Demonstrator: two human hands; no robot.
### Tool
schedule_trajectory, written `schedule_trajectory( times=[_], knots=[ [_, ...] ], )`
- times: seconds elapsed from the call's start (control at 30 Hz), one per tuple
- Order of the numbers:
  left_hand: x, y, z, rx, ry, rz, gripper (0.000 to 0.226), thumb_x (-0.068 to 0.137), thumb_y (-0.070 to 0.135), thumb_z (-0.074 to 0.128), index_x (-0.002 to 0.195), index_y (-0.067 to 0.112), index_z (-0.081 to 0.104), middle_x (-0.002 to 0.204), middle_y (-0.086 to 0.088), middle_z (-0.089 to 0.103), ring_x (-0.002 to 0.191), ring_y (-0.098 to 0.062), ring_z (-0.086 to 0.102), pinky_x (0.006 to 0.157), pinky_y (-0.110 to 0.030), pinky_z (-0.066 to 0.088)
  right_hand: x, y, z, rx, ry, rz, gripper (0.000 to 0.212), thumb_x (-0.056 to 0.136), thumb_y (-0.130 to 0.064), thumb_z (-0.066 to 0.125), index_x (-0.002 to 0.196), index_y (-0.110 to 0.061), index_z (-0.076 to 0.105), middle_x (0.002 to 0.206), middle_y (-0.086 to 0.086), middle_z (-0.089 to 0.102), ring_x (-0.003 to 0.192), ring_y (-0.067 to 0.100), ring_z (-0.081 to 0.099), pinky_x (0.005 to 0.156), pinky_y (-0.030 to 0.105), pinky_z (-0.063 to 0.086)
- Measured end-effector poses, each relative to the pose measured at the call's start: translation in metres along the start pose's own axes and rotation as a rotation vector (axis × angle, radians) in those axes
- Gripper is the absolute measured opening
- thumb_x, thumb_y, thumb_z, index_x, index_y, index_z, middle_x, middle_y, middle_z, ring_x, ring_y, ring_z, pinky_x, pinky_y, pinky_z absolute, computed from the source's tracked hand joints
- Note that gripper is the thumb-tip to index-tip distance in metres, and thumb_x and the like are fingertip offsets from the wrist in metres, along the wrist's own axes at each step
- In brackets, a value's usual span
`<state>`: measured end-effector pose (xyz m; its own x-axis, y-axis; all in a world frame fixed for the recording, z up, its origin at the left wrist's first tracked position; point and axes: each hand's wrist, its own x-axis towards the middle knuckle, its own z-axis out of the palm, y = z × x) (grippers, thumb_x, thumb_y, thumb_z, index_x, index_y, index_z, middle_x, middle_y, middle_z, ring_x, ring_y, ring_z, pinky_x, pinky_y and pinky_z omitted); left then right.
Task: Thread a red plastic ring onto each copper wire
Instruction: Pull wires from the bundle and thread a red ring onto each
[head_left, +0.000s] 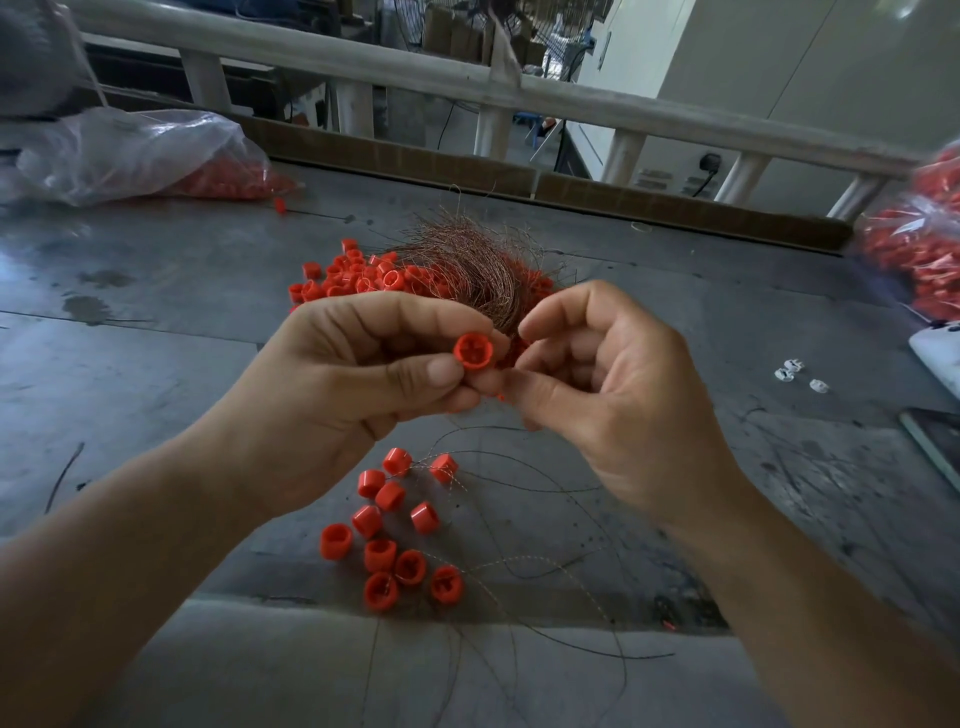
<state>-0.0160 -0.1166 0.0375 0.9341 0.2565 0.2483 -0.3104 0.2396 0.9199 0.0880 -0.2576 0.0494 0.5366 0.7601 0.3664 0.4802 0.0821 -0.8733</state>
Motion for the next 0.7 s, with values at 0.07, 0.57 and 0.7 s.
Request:
schedule_trajectory(
  times=[0.07, 0.57, 0.7],
  knots=[
    [0.0, -0.001, 0.0, -0.009, -0.034, -0.018, 0.023, 0.059, 0.007, 0.063, 0.079, 0.009, 0.075, 0.082, -0.011, 0.072, 0.07, -0.015, 0.07, 0.059, -0.018, 0.054, 0.0, 0.0, 0.002, 0.026, -0.03, 0.027, 0.032, 0.07, -0.005, 0.074, 0.077, -0.027, 0.051, 0.062, -0.006, 0.062, 0.054, 0.008, 0.057, 0.054, 0.027, 0.051],
    [0.0, -0.001, -0.003, -0.101, -0.027, -0.07, 0.022, 0.06, 0.008, 0.063, 0.078, 0.011, 0.075, 0.079, -0.008, 0.073, 0.072, -0.014, 0.071, 0.059, -0.017, 0.054, 0.02, 0.017, -0.038, -0.132, 0.141, 0.189, 0.016, 0.081, -0.023, 0.065, 0.067, -0.018, 0.06, 0.055, -0.002, 0.065, 0.047, 0.007, 0.059, 0.043, 0.013, 0.04],
    [0.0, -0.002, -0.002, -0.092, -0.026, -0.096, 0.022, 0.059, 0.007, 0.064, 0.078, 0.01, 0.075, 0.08, -0.01, 0.072, 0.073, -0.016, 0.071, 0.06, -0.018, 0.054, 0.026, 0.048, -0.047, -0.568, 0.194, 0.193, 0.015, 0.082, -0.018, 0.066, 0.068, -0.023, 0.063, 0.058, -0.01, 0.06, 0.053, 0.004, 0.055, 0.056, 0.019, 0.045]
  ],
)
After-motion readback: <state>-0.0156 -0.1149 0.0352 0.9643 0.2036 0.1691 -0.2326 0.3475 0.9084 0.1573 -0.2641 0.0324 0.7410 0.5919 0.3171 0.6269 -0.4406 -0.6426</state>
